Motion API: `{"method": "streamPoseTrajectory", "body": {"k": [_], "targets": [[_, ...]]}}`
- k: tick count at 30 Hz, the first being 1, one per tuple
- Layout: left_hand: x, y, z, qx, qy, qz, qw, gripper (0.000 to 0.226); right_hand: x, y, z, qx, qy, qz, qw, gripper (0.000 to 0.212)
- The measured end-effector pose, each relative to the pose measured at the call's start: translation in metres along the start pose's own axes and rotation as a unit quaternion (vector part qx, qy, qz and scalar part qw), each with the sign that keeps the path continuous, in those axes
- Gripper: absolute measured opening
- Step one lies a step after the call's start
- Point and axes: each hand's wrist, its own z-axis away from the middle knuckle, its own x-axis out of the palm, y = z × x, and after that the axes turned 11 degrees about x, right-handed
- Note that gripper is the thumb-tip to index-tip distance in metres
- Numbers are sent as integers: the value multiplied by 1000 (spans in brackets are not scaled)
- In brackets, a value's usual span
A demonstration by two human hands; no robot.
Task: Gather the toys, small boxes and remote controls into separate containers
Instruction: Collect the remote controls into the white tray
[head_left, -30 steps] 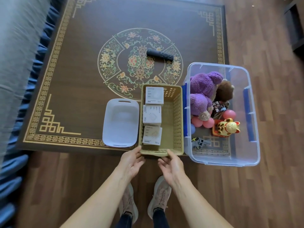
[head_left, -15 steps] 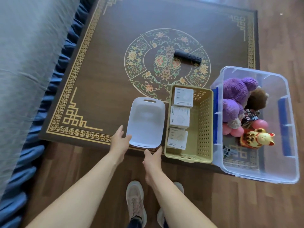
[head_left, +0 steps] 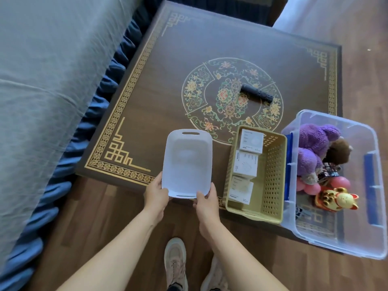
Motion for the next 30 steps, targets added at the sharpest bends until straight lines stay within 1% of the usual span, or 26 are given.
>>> {"method": "streamPoseTrajectory", "body": {"k": [3,5,8,10,12,13,15,18,21,23,27,30], "targets": [[-17,25,30,1,36,39,999,60,-3,-20,35,-39,-37,23,998,40],[-30,41,50,6,46,57,997,60,-7,-32,62,-62,-60,23,996,36],[-49,68,83,23,48,76,996,54,-14,-47,107,-81,-88,33,992,37],[-62,86,103,30,35,102,994,48,-18,-53,133,-82,-97,43,991,38],[-78,106,124,34,18,145,989,50,-23,-58,160,-88,-115,57,988,44],[-88,121,140,34,19,184,982,52,-25,-64,181,-98,-130,66,984,46],[-102,140,164,28,13,236,971,52,-29,-69,210,-119,-147,85,978,46],[-120,160,200,50,14,290,956,52,-32,-74,245,-155,-174,101,967,47],[-136,165,236,73,22,316,946,51,-36,-69,272,-157,-213,100,959,50],[-145,165,255,86,29,326,941,55,-36,-66,286,-149,-236,97,955,49],[-163,160,293,110,56,352,928,50,-30,-53,307,-159,-274,117,941,45],[-183,148,318,121,82,381,913,51,-24,-39,328,-156,-306,148,928,38]]}}
